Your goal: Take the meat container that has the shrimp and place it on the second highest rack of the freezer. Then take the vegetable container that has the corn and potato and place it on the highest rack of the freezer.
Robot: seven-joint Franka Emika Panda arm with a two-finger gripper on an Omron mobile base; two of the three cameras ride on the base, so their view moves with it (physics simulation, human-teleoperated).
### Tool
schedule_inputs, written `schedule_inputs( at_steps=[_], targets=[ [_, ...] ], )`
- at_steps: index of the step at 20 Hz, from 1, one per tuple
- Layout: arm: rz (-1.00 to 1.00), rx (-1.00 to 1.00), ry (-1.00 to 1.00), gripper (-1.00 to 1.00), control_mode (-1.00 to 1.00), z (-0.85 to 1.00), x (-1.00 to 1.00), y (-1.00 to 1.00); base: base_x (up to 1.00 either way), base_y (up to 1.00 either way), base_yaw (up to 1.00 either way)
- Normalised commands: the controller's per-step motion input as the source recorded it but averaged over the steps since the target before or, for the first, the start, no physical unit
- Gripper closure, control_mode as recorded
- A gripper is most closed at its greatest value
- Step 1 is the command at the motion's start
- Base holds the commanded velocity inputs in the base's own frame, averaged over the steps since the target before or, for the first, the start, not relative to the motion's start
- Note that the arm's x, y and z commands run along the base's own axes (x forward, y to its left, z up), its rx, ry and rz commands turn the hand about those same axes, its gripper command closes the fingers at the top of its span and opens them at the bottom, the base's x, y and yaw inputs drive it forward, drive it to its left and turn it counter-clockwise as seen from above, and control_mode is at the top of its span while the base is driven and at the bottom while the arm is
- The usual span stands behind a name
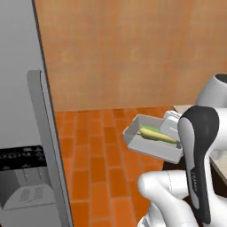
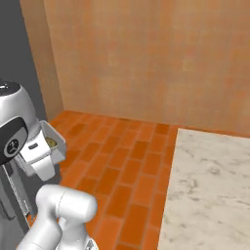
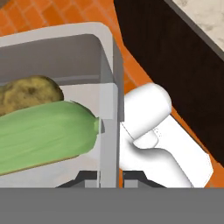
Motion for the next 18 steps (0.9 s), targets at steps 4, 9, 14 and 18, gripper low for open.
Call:
schedule_inputs(
  at_steps=[4, 9, 14, 18],
  targets=[
    [0.0, 0.0, 0.0, 1.0, 1.0, 0.0, 0.0, 0.0, 1.0, -0.27, 0.01],
    [0.0, 0.0, 0.0, 1.0, 1.0, 0.0, 0.0, 0.0, 1.0, -0.18, 0.17],
    [0.0, 0.0, 0.0, 1.0, 1.0, 0.0, 0.0, 0.0, 1.0, -0.11, 0.41],
    [0.0, 0.0, 0.0, 1.0, 1.0, 0.0, 0.0, 0.0, 1.0, 0.0, 0.68]
  ],
)
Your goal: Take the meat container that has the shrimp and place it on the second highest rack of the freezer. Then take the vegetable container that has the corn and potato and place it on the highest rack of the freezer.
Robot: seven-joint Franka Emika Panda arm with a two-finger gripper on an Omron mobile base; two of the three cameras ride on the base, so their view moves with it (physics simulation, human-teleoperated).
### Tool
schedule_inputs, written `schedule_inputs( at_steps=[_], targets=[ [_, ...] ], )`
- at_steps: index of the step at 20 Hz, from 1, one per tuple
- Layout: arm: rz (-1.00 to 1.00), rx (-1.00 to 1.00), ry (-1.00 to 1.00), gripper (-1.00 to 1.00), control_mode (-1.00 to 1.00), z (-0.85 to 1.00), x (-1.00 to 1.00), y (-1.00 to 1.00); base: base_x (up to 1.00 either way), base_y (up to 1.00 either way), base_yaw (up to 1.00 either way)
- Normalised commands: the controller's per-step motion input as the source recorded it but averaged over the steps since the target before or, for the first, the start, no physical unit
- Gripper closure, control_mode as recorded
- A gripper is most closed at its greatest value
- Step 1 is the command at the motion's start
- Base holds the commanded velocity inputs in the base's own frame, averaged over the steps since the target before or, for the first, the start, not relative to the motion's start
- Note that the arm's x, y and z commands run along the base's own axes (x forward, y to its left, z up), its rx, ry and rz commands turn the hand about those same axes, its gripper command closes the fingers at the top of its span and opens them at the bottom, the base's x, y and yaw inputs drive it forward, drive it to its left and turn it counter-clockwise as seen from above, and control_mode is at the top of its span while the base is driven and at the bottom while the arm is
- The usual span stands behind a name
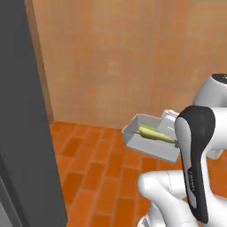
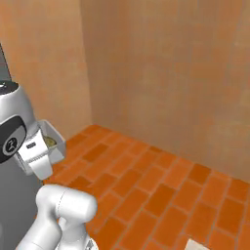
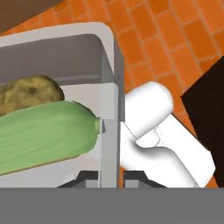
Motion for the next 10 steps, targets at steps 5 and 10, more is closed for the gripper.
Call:
schedule_inputs(
  at_steps=[5, 10],
  targets=[
    [0.0, 0.0, 0.0, 1.0, 1.0, 0.0, 0.0, 0.0, 0.78, 0.03, 0.83],
    [0.0, 0.0, 0.0, 1.0, 1.0, 0.0, 0.0, 0.0, 0.23, 0.04, 0.89]
  ],
)
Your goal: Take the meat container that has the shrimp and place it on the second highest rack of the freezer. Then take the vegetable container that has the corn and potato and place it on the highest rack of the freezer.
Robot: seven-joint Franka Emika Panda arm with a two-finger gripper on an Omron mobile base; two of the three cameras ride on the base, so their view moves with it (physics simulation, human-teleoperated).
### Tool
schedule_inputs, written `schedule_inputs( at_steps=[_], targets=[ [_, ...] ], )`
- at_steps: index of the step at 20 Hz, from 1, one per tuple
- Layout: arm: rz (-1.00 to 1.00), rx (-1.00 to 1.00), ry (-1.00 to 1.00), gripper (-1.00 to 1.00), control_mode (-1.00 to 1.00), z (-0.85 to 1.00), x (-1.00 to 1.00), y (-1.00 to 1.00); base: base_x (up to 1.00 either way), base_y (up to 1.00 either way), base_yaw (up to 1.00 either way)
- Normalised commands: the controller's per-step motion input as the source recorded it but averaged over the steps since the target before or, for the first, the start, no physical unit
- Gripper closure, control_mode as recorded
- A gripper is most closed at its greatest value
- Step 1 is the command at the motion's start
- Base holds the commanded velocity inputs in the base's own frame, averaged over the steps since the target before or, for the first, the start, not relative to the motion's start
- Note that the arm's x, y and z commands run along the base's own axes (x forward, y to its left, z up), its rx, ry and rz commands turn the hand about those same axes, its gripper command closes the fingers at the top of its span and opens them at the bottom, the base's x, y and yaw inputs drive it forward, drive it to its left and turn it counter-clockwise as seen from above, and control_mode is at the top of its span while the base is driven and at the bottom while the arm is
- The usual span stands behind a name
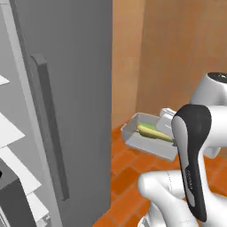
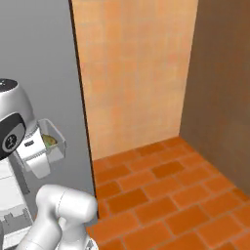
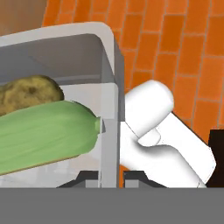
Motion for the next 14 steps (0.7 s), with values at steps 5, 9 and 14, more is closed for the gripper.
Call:
schedule_inputs(
  at_steps=[5, 9, 14],
  targets=[
    [0.0, 0.0, 0.0, 1.0, 1.0, 0.0, 0.0, 0.0, 0.25, 0.1, 0.8],
    [0.0, 0.0, 0.0, 1.0, 1.0, 0.0, 0.0, 0.0, 0.53, 0.3, 0.55],
    [0.0, 0.0, 0.0, 1.0, 1.0, 0.0, 0.0, 0.0, 0.66, 0.22, 0.45]
  ],
)
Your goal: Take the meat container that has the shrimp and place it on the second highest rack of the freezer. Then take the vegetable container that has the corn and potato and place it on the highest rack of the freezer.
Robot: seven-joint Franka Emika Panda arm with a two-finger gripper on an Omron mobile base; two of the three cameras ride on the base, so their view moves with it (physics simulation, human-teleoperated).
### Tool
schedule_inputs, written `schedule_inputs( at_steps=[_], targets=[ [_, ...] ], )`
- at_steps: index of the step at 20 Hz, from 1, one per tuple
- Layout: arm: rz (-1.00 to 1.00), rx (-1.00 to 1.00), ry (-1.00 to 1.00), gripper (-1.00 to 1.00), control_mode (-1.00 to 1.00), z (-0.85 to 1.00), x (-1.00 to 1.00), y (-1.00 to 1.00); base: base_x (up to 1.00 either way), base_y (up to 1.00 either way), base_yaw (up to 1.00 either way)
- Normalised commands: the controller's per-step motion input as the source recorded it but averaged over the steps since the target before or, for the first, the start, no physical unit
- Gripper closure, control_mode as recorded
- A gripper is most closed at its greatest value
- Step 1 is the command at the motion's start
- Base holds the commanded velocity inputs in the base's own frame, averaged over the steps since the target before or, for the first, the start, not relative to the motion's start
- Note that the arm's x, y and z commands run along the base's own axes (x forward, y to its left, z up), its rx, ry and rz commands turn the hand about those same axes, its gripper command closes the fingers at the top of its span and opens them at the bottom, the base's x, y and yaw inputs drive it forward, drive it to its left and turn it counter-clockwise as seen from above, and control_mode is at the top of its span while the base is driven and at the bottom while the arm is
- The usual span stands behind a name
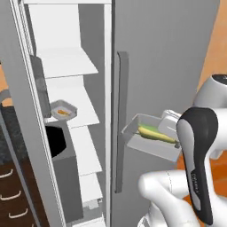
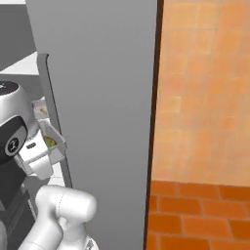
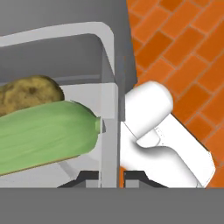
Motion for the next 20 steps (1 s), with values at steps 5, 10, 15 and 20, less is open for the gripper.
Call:
schedule_inputs(
  at_steps=[5, 10, 15, 20],
  targets=[
    [0.0, 0.0, 0.0, 1.0, 1.0, 0.0, 0.0, 0.0, 0.2, 0.26, 0.45],
    [0.0, 0.0, 0.0, 1.0, 1.0, 0.0, 0.0, 0.0, 0.24, 0.3, 0.25],
    [0.0, 0.0, 0.0, 1.0, 1.0, 0.0, 0.0, 0.0, 0.6, 0.54, -0.04],
    [0.0, 0.0, 0.0, 1.0, 1.0, 0.0, 0.0, 0.0, 0.42, 0.63, -0.18]
  ],
)
